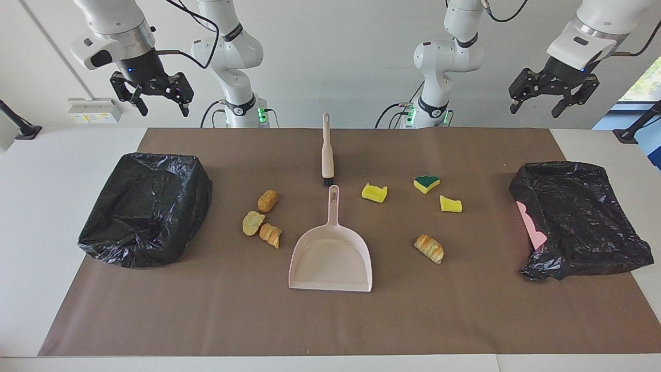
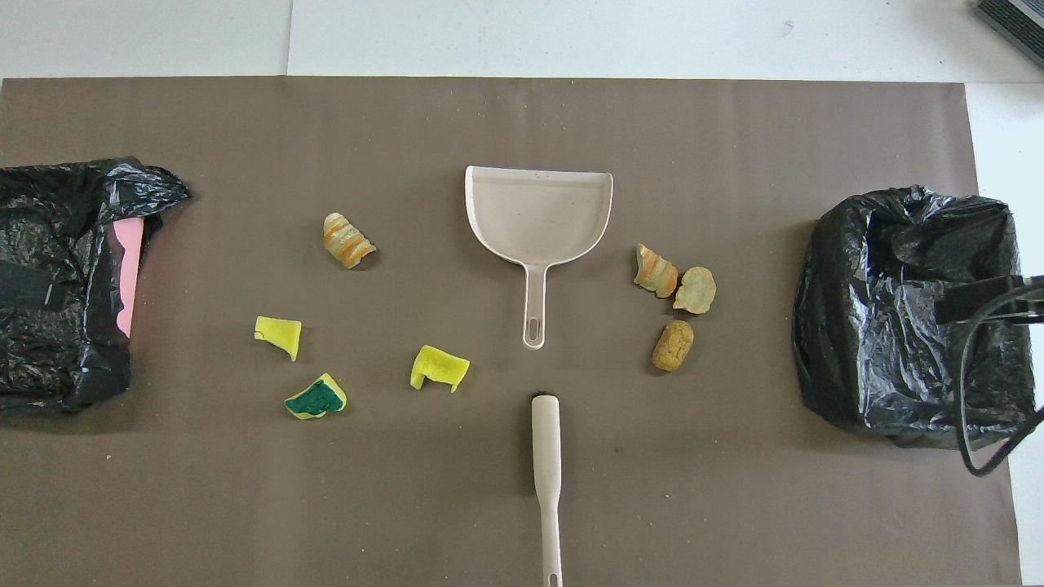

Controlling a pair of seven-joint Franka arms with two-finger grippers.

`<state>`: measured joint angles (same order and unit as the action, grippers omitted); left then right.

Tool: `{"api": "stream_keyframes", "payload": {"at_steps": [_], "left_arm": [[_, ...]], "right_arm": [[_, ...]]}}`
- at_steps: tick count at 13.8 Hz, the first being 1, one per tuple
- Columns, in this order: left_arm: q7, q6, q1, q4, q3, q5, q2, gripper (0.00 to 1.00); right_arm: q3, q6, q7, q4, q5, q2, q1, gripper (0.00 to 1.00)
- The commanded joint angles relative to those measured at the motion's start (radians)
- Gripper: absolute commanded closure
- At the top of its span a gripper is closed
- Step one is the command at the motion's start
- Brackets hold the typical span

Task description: Sweep and dump trash in bin

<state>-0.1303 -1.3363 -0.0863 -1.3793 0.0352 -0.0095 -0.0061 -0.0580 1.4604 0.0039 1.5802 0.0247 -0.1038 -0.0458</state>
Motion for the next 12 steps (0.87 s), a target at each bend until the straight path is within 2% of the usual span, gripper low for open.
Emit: {"api": "stream_keyframes", "payload": {"at_steps": [1, 12], "left_arm": [[0.001, 0.029, -0.004, 0.011, 0.0, 0.014, -0.015, 0.0], [0.001, 0.015, 0.007, -0.014, 0.005, 0.016, -0.029, 0.0]], "right_arm": [[0.004, 0.024, -0.036, 0.04, -0.012, -0.028, 0.017, 0.0], [0.004, 0.026, -0.035, 0.044, -0.012, -0.03, 0.017, 0.0]]}}
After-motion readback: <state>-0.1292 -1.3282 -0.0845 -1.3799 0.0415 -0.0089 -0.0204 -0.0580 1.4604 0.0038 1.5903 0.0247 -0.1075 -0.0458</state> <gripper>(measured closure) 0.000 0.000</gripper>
